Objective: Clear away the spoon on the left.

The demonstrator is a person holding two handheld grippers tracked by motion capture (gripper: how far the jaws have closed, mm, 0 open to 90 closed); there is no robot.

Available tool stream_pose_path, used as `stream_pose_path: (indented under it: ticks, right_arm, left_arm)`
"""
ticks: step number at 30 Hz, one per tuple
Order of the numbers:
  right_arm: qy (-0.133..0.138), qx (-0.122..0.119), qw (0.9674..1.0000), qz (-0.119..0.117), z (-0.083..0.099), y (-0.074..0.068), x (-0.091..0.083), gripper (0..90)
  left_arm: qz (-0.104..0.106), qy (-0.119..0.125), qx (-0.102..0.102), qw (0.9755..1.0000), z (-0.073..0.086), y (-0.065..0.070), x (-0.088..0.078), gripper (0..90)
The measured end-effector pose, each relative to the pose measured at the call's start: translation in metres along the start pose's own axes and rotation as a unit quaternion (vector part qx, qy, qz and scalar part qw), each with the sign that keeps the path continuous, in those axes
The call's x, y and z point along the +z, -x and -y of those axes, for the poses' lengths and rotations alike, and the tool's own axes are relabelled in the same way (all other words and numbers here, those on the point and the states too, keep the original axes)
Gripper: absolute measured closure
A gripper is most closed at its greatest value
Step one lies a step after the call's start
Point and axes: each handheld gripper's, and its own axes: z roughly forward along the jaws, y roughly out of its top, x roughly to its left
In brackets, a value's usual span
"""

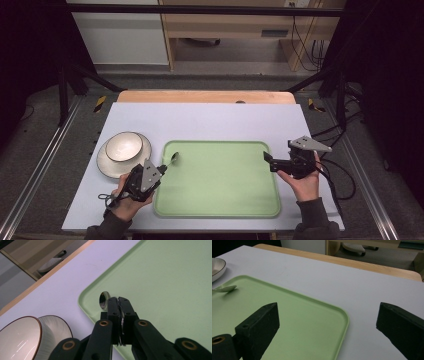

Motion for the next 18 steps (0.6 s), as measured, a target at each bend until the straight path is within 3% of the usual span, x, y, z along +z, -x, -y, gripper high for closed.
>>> stream_pose_path:
  ticks: [8, 18]
  right_arm:
    - [0.000, 0.000, 1.0000, -0.001, 0.000, 0.000, 0.000, 5.0]
    - [-0.003, -0.002, 1.0000, 0.000, 0.000, 0.000, 0.000, 5.0]
  left_arm:
    - [-0.006, -0.010, 0.039, 0.9992, -0.001, 0.008, 0.002, 86.1]
    - [0.002, -0.014, 0.065, 0.9978, -0.002, 0.013, 0.004, 83.2]
